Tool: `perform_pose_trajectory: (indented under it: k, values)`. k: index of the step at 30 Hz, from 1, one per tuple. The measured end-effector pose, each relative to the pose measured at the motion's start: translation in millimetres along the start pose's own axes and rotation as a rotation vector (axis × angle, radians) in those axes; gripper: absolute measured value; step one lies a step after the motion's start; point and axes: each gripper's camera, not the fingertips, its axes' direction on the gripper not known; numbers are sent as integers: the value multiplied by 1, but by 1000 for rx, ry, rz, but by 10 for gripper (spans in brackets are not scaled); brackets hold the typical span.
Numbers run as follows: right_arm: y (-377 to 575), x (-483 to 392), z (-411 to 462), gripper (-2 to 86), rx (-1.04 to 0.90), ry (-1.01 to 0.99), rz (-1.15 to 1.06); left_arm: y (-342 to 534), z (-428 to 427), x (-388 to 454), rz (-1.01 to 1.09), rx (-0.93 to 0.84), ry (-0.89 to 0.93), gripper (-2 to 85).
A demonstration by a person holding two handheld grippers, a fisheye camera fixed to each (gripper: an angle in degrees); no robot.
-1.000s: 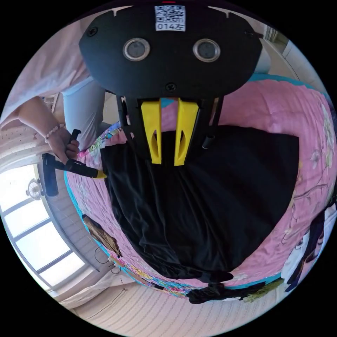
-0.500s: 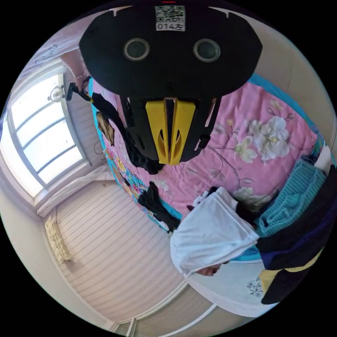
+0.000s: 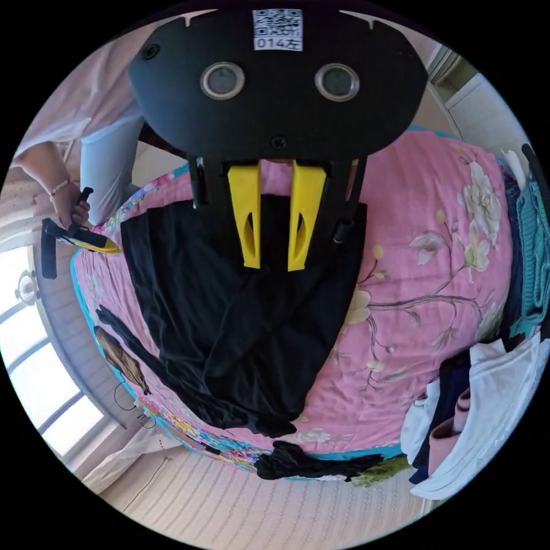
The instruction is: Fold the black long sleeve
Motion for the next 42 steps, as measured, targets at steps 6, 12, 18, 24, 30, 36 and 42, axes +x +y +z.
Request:
perform_pose_trajectory:
  k: [6, 12, 18, 24, 30, 36, 42]
  values:
    - [-18, 2, 25, 20, -46, -49, 61, 2, -47, -40, -69, 81, 176, -3]
    - [-23, 23, 10, 6, -40, -105, 54, 45, -141, -164, -441, 469, 45, 1]
    - [-31, 38, 2, 3, -29, -164, 68, 79, -116, -218, -665, 391, 95, 49]
    - [-38, 47, 7, 2, -37, -195, 83, 66, -31, -115, -265, 119, 93, 96]
    - [-53, 64, -24, 2, 26, -264, 78, 50, -18, -90, -137, 47, 84, -1]
    - [-36, 71, -54, 2, -92, -228, -7, 119, -44, -80, -87, 20, 242, -10]
    - [-10, 80, -12, 4, -230, -146, 54, 158, 27, -78, -166, -135, 255, -9]
